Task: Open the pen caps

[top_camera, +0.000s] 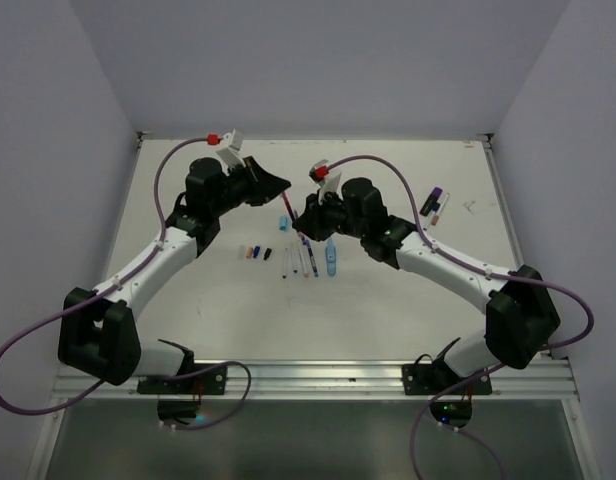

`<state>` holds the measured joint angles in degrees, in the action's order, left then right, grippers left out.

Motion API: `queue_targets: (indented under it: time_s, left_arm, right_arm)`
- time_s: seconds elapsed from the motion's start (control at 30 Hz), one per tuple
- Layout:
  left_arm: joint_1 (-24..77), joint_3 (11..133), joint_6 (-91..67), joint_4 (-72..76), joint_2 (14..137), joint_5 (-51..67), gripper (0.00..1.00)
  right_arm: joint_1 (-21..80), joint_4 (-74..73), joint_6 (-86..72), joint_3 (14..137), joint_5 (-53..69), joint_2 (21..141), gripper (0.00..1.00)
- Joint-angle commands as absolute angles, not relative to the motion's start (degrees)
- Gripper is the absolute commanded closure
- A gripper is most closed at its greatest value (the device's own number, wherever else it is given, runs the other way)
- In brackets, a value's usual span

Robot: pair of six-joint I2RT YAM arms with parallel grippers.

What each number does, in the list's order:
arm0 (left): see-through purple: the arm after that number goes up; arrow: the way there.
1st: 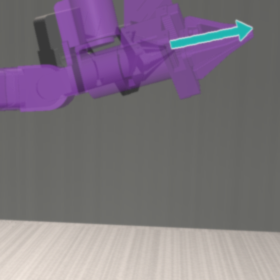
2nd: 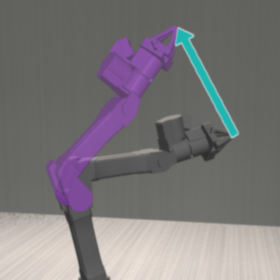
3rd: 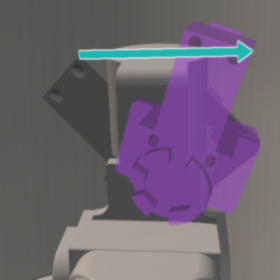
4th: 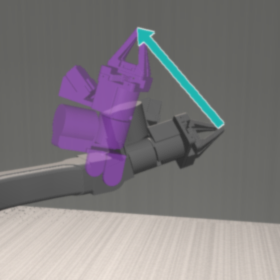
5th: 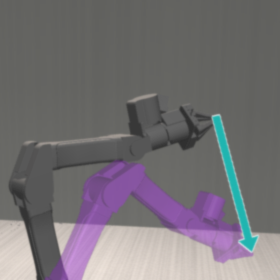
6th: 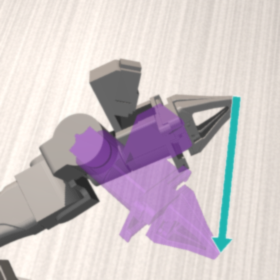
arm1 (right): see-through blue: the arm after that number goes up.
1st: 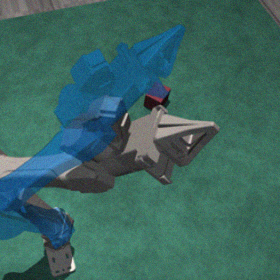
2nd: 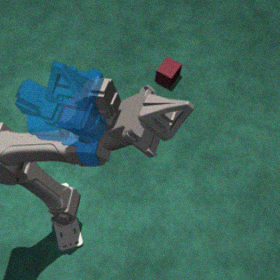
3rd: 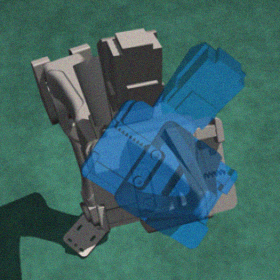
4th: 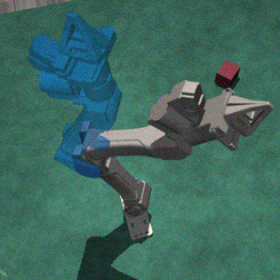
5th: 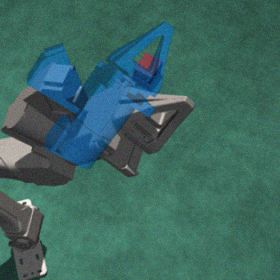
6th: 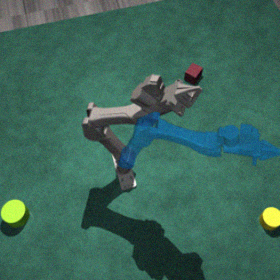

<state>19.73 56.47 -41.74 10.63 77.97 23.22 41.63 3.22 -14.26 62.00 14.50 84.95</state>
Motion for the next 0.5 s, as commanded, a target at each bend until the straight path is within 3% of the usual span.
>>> queue_targets:
  time_s: [0.0,0.03,0.13,0.47]
  left_arm:
    - [19.78,57.31,-40.96,13.62,76.21,23.29,1.0]
    - [19.78,57.22,-40.61,13.54,75.85,23.47,1.0]
    - [19.78,56.52,-39.2,13.45,74.54,25.74,1.0]
    - [19.78,54.4,-35.51,12.92,70.75,31.9,1.0]
  right_arm:
    - [41.92,7.82,-15.29,61.52,17.48,82.18,0.82]
    - [41.84,8.08,-15.82,61.61,17.4,82.18,0.7]
    - [41.75,7.47,-15.82,62.75,17.66,82.7,0.55]
    - [41.48,9.4,-16.79,68.11,23.02,85.6,0.49]
